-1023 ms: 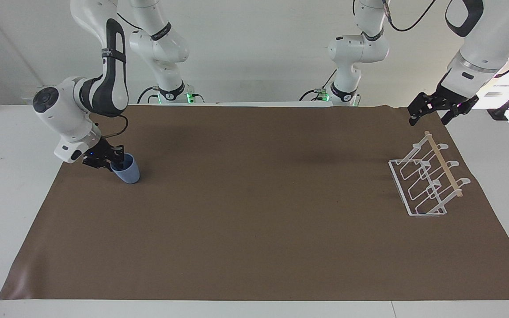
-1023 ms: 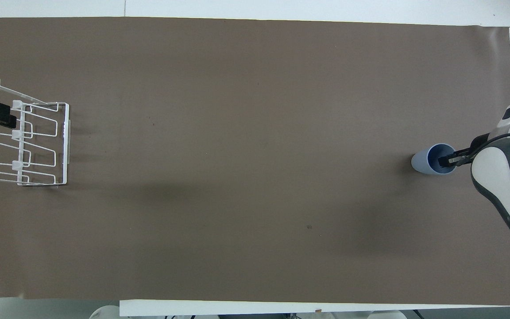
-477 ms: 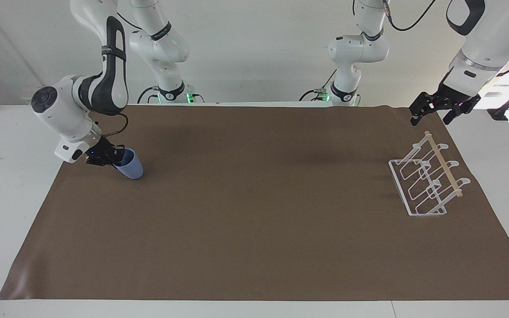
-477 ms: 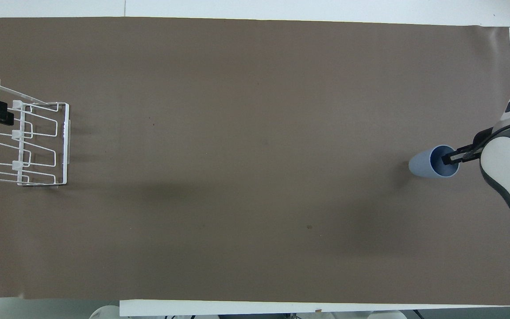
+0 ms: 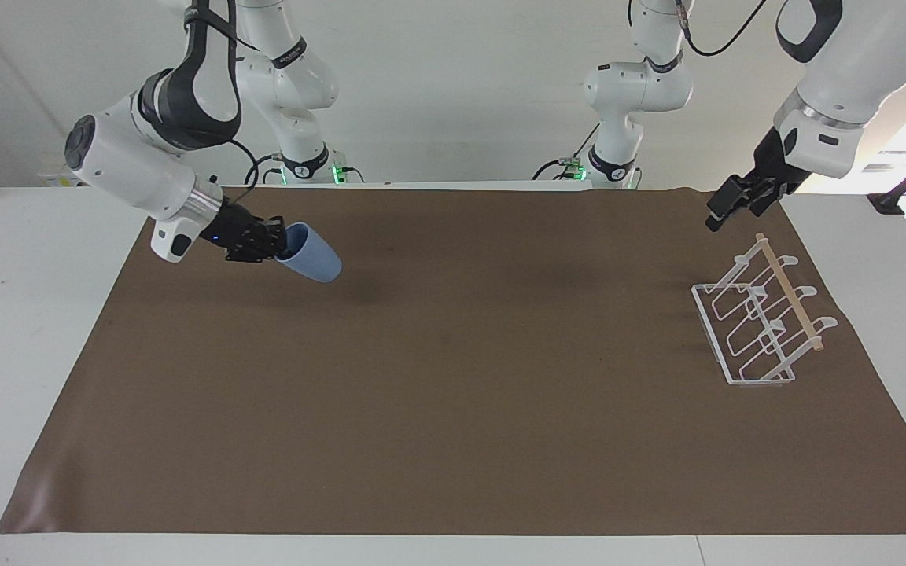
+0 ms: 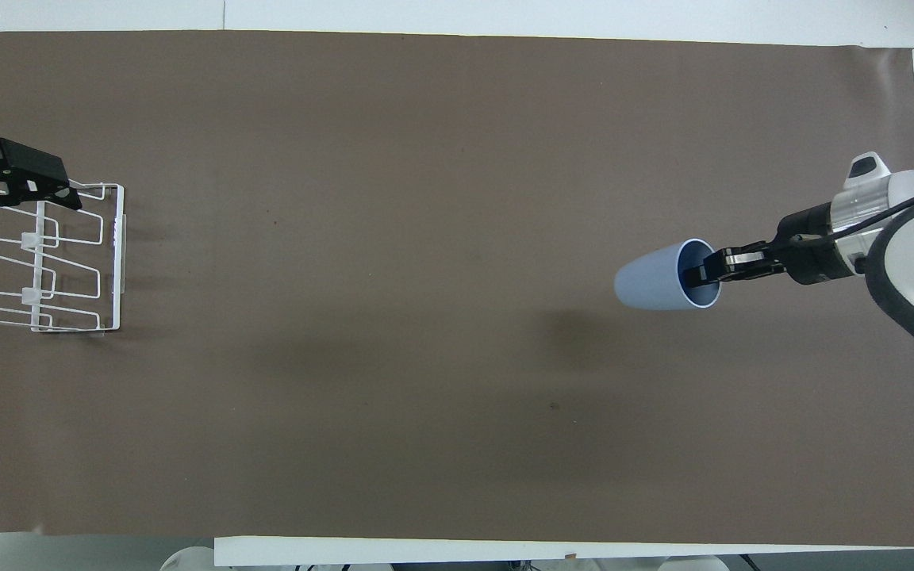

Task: Hang cup on cup holder
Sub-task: 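Lift the cup with the right gripper while the left gripper approaches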

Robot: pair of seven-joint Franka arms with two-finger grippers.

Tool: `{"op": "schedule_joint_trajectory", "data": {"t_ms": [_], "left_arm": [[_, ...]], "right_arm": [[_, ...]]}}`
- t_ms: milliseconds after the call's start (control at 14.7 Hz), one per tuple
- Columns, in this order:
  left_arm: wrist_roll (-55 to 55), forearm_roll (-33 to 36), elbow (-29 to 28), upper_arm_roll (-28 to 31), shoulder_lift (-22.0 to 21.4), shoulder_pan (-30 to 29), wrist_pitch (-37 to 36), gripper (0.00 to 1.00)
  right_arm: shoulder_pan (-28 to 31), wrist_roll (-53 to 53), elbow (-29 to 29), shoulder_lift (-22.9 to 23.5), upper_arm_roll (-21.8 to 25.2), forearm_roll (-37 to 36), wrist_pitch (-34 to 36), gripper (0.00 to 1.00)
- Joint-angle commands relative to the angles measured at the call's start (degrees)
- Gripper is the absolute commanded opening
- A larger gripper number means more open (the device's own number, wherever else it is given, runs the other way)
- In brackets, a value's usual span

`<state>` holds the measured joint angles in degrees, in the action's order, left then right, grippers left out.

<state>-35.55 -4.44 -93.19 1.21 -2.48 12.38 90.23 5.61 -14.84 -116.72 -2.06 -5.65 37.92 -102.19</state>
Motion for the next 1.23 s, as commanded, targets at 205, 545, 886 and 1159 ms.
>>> {"op": "schedule_joint_trajectory", "data": {"t_ms": [205,545,886,1159], "left_arm": [[-43.84,-8.02,-1.20,0.46,-1.21,9.49,5.22,1.00],[-63.57,-13.04,-1.46,0.02,-1.56,15.29,6.88,1.00],[-67.55,-16.56,-6.72,-0.25,-3.22,17.84,7.85,1.00],[-67.11,-16.65,-14.03,-0.60,-6.22,18.82,14.35,1.00]], "right_arm": [[-13.84,14.91,-3.95,-1.28,0.03,20.15,-12.03,0.00],[-29.32,24.32,-4.31,-0.58,0.03,33.42,-30.94,0.00],[-36.80,28.01,-4.05,0.39,0.03,35.03,-40.00,0.00],[-39.27,27.67,-3.52,0.83,0.03,41.86,-42.91,0.00]]}}
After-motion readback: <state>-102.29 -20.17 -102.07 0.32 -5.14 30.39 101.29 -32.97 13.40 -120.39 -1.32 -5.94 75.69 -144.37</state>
